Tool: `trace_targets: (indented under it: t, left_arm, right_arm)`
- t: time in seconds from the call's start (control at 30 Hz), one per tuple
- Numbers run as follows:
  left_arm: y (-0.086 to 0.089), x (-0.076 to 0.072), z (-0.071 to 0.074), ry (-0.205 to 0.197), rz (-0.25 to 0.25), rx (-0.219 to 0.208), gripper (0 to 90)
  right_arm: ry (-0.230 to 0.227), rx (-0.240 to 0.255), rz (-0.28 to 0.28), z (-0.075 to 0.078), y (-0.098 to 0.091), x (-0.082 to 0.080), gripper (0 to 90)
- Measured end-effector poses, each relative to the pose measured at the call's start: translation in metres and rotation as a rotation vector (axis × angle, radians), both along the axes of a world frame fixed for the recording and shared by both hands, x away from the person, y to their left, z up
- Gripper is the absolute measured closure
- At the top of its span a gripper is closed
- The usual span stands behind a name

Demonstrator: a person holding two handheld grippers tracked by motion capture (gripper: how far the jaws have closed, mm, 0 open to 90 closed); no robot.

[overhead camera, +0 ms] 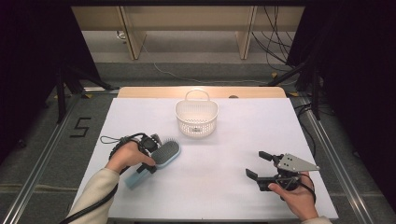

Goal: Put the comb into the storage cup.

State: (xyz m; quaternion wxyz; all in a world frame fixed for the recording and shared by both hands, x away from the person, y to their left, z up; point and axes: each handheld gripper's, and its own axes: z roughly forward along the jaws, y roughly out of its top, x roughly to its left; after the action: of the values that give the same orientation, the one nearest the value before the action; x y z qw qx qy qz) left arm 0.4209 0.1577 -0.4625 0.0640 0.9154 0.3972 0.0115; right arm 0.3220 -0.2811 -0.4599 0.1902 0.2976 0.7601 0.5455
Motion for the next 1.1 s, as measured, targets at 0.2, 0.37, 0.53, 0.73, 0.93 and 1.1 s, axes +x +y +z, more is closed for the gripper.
trace_targets:
  t: [0.2, 0.37, 0.53, 0.73, 0.93, 1.1]
  left_arm:
    - [-0.0009, 0.0000, 0.0003, 0.002, 0.005, 0.014, 50.5]
    - [-0.0015, -0.0001, 0.0004, 0.005, 0.013, 0.025, 52.8]
    - [-0.0027, -0.0006, 0.0007, 0.007, 0.008, 0.034, 54.5]
    - [-0.0039, -0.0011, 0.0008, 0.009, 0.002, 0.034, 57.0]
    - [-0.0053, -0.0011, 0.0013, 0.014, -0.003, 0.038, 60.1]
    - [-0.0069, -0.0019, 0.0015, 0.017, -0.001, 0.042, 63.0]
  right_arm:
    - [-0.001, -0.002, 0.000, 0.0000, -0.0001, 0.0000, 16.7]
    - [0.000, 0.001, 0.000, -0.0001, -0.0001, -0.0001, 16.7]
    - [-0.001, -0.004, 0.001, -0.0003, -0.0002, -0.0001, 16.7]
    - [-0.002, -0.004, 0.000, -0.0003, -0.0003, -0.0002, 16.7]
    - [-0.002, -0.003, -0.001, -0.0003, -0.0004, -0.0003, 16.7]
    - [-0.001, -0.004, -0.001, -0.0002, -0.0005, -0.0004, 16.7]
